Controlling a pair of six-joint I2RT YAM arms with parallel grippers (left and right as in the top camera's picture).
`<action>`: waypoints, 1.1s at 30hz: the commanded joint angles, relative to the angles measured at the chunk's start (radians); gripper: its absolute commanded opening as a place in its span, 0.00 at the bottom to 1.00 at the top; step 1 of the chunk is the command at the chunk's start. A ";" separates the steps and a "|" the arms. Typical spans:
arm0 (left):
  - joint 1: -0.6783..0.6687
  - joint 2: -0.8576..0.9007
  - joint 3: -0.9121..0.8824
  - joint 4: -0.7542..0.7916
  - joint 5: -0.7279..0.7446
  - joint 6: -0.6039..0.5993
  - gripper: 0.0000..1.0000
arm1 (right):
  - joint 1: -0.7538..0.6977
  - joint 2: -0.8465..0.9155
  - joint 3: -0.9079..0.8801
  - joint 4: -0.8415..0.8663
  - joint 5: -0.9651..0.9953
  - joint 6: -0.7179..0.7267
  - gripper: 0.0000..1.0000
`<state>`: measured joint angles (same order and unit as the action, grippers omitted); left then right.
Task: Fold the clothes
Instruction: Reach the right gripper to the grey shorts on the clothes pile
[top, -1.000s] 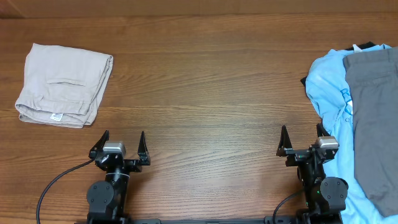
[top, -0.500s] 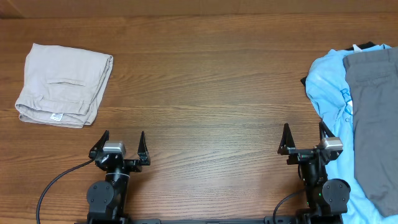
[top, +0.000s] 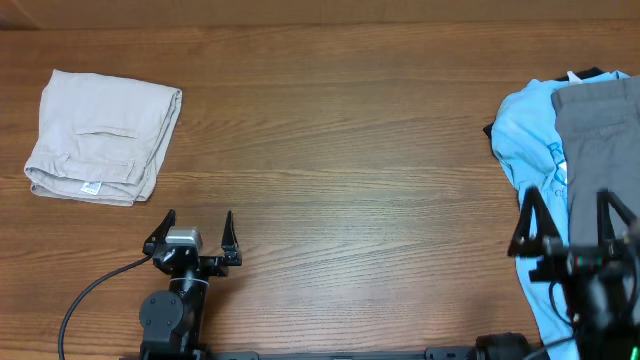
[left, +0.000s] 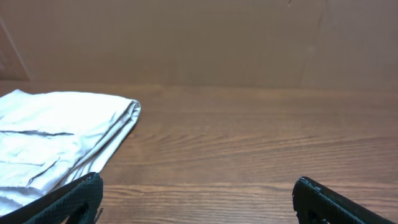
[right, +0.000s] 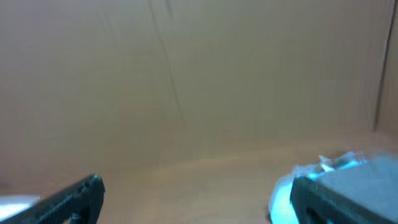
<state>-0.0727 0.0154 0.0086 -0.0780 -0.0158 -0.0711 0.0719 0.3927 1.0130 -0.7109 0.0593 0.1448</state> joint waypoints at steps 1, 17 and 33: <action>-0.006 -0.011 -0.004 0.003 -0.010 0.019 1.00 | -0.002 0.246 0.230 -0.126 0.032 0.013 1.00; -0.006 -0.011 -0.004 0.003 -0.010 0.019 1.00 | -0.186 1.156 0.860 -0.377 0.209 -0.139 1.00; -0.006 -0.011 -0.004 0.003 -0.010 0.019 1.00 | -0.436 1.600 0.859 -0.216 0.207 -0.363 0.84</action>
<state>-0.0727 0.0158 0.0086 -0.0784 -0.0166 -0.0711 -0.3286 1.9560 1.8458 -0.9550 0.2554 -0.1780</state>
